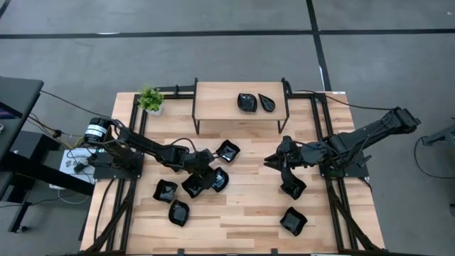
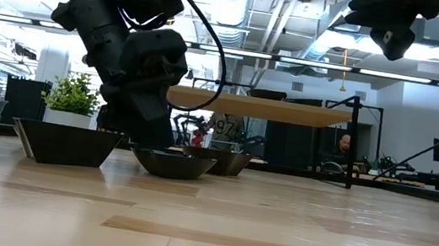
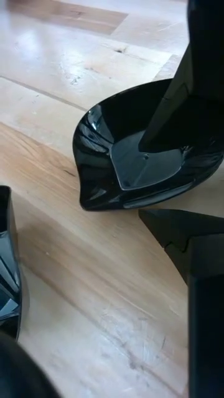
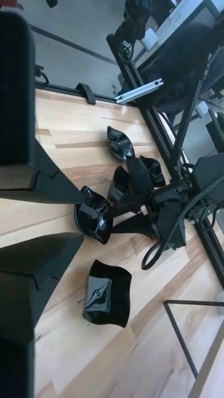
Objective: Pick & Place Mini shaped plates
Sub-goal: Stack the black leaf shaped plate on top of the black leaf shaped plate on the shelf
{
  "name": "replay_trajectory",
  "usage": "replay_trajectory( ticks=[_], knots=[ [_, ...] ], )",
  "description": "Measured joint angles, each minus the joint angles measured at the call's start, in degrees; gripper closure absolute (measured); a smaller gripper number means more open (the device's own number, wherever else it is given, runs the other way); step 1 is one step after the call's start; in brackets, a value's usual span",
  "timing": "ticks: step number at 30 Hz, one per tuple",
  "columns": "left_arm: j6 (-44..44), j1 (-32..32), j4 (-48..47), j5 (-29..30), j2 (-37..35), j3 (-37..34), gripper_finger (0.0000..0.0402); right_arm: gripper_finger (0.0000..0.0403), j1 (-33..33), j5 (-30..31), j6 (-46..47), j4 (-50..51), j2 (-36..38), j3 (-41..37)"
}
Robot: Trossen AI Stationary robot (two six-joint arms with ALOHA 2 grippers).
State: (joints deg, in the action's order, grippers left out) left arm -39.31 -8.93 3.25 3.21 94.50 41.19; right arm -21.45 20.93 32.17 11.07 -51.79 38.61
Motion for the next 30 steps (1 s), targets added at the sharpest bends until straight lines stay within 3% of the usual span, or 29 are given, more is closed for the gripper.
replay_trajectory(
  ticks=[30],
  knots=[
    [1.4, 0.0, -0.2, -2.6, 0.6, 0.0, 0.0244, 0.0322, 0.0, 0.1, 0.5, 0.0, 0.0, 0.0]
  ],
)
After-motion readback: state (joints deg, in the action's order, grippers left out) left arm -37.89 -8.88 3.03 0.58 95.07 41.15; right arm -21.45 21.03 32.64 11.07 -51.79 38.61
